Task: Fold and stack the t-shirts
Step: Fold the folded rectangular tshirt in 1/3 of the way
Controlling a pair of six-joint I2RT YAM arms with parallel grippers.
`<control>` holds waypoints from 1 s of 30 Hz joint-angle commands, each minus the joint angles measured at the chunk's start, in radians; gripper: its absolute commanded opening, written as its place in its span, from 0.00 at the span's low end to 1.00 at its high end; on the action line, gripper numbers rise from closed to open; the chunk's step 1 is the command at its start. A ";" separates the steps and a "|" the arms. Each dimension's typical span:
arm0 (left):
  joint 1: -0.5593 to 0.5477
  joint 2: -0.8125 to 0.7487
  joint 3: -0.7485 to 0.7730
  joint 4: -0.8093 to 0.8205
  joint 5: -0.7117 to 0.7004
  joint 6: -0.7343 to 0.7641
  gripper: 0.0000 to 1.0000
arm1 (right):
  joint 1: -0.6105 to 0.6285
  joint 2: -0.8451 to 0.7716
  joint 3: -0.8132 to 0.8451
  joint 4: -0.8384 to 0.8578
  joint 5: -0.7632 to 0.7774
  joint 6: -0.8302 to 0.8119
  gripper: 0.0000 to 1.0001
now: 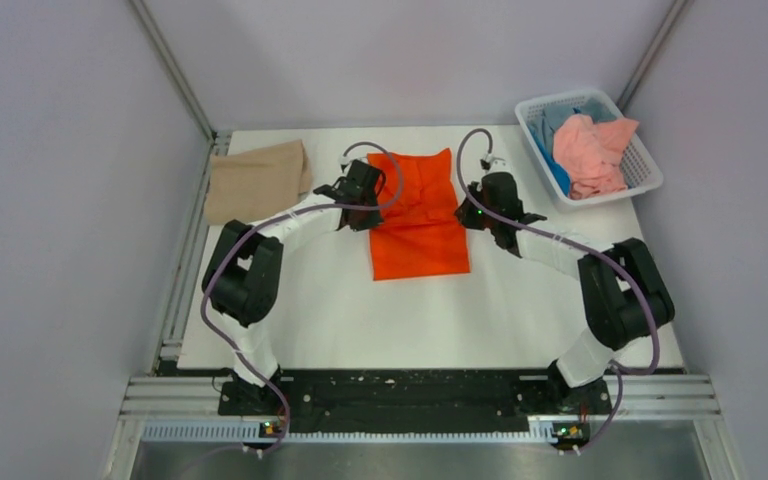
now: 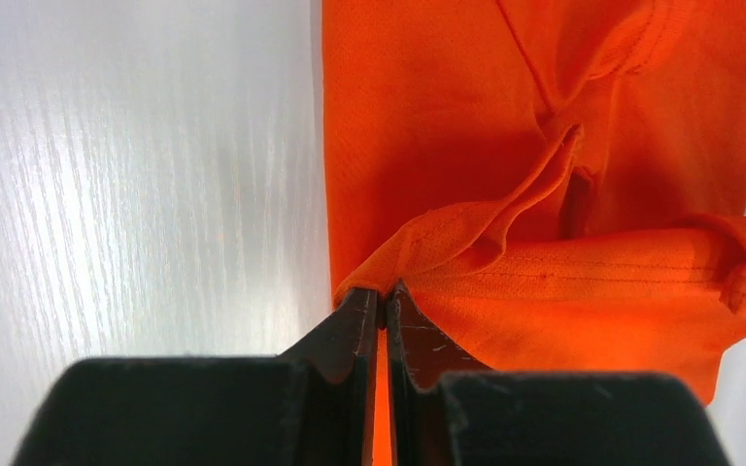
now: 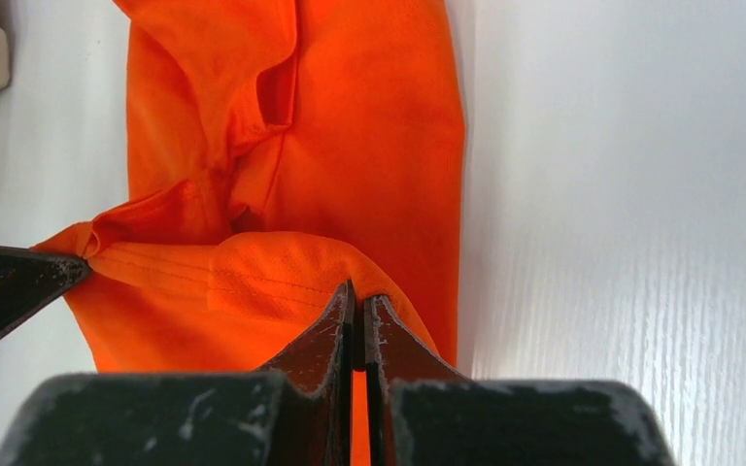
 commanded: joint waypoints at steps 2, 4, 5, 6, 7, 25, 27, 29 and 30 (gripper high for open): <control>0.034 0.055 0.059 0.005 0.037 0.018 0.11 | -0.024 0.116 0.107 0.064 -0.044 -0.009 0.00; 0.051 0.080 0.090 0.000 0.046 0.019 0.14 | -0.032 0.167 0.148 0.061 -0.043 -0.005 0.00; 0.059 0.093 0.106 -0.014 0.060 0.021 0.15 | -0.037 0.192 0.175 0.050 -0.046 -0.005 0.00; 0.068 0.107 0.123 -0.023 0.082 0.028 0.23 | -0.041 0.214 0.207 0.031 -0.050 -0.005 0.04; 0.076 0.112 0.137 -0.031 0.098 0.032 0.30 | -0.045 0.230 0.235 0.010 -0.053 -0.005 0.12; 0.058 -0.271 -0.263 0.083 0.258 -0.004 0.99 | -0.045 -0.179 -0.121 -0.024 -0.164 -0.007 0.99; 0.037 -0.318 -0.345 0.116 0.283 -0.022 0.99 | -0.045 -0.234 -0.197 -0.024 -0.148 -0.004 0.99; 0.014 -0.354 -0.403 0.125 0.281 -0.042 0.99 | -0.044 -0.265 -0.249 -0.024 -0.166 -0.005 0.99; 0.003 -0.365 -0.426 0.124 0.272 -0.056 0.99 | -0.044 -0.275 -0.266 -0.031 -0.183 0.002 0.98</control>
